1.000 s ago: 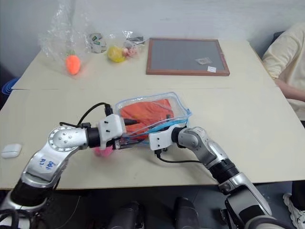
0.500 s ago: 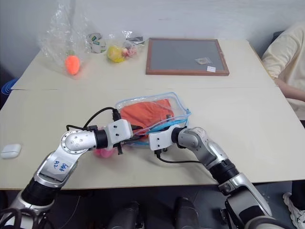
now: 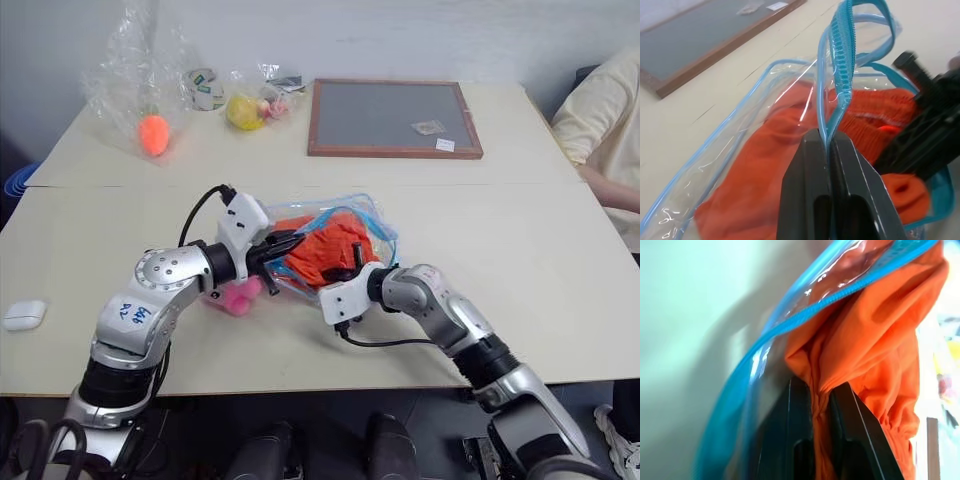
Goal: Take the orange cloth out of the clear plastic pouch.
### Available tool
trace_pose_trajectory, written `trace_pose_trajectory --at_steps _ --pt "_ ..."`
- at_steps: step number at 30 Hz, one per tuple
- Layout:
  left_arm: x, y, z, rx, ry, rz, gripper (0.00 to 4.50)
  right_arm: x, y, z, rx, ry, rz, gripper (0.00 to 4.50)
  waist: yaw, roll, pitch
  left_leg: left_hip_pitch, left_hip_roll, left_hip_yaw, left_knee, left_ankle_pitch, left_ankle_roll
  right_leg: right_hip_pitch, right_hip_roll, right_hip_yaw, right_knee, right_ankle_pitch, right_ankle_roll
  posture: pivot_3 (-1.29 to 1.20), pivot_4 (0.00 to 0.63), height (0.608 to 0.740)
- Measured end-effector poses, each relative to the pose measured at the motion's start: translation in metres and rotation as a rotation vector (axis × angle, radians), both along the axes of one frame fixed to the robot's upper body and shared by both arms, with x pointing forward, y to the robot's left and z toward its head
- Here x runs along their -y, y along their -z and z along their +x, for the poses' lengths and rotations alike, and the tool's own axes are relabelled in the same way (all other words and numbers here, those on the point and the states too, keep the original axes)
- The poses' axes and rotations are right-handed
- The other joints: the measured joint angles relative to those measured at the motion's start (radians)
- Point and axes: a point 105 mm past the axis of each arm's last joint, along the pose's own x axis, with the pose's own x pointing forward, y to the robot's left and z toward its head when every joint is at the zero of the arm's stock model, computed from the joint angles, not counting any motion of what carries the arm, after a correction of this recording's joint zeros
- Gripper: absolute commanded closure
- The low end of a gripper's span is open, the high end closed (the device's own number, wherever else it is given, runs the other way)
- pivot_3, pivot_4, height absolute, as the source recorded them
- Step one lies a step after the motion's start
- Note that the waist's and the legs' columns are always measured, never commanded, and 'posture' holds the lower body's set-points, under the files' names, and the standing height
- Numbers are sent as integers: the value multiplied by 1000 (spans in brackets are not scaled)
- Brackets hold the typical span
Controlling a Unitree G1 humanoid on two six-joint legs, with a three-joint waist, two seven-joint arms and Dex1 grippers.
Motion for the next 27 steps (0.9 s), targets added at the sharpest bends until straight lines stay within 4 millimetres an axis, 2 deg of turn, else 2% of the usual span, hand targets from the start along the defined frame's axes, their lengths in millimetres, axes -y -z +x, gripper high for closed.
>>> trace_pose_trajectory --at_steps 4,7,10,13,14,16,18,20,24,26,27 --pt "-5 6 6 -15 -36 6 4500 12 -35 -15 -59 2 76 4468 1 0 0 0 0 0 0 0 0 0 0 0 0 0 0 0 150 740" --pt "-6 9 11 -8 -55 24 4500 22 -52 -35 -214 -8 158 4468 6 1 0 -1 0 -1 0 0 1 0 0 -1 -1 0 0 0 150 740" --pt "-12 16 15 -18 -79 50 4500 50 -70 -71 -452 -53 183 4468 19 1 1 -2 0 -1 0 -2 3 0 -1 -1 -2 0 0 0 150 740" --pt "-13 16 13 18 -52 112 4500 89 -103 -81 -603 15 232 4468 23 1 1 -1 0 0 1 -2 4 1 -1 0 -3 1 1 0 150 740" --pt "-13 16 12 27 -42 129 4500 100 -111 -78 -627 51 252 4468 22 1 1 -1 0 0 1 -3 4 1 -1 0 -3 1 0 0 150 740" --pt "-14 15 7 51 -6 170 4500 141 -132 -64 -656 201 317 4468 22 1 1 -1 0 0 1 -3 4 0 -2 0 -4 1 0 0 150 740" --pt "-16 15 0 73 35 215 4500 183 -154 -47 -599 342 394 4468 20 1 1 -1 0 2 0 -4 4 -1 -1 0 -5 1 0 0 150 740" --pt "-17 14 -4 95 67 246 4500 213 -163 -32 -507 444 400 4468 16 1 1 -1 0 4 -1 -4 4 -2 -1 1 -5 1 0 0 150 740" --pt "-19 21 -12 116 124 310 4500 273 -166 11 -167 733 251 4468 -3 2 2 -1 -1 9 -3 -3 4 -6 -2 5 -4 1 1 0 150 740" --pt "-18 23 -17 129 163 338 4500 285 -154 26 -32 790 160 4468 -5 2 2 -1 0 11 -5 -3 3 -7 -1 5 -5 1 1 0 150 740" --pt "-18 24 -19 134 181 355 4277 283 -143 32 -2 777 128 4468 -7 2 2 -1 1 13 -6 -3 2 -7 0 5 -5 1 1 0 150 740"
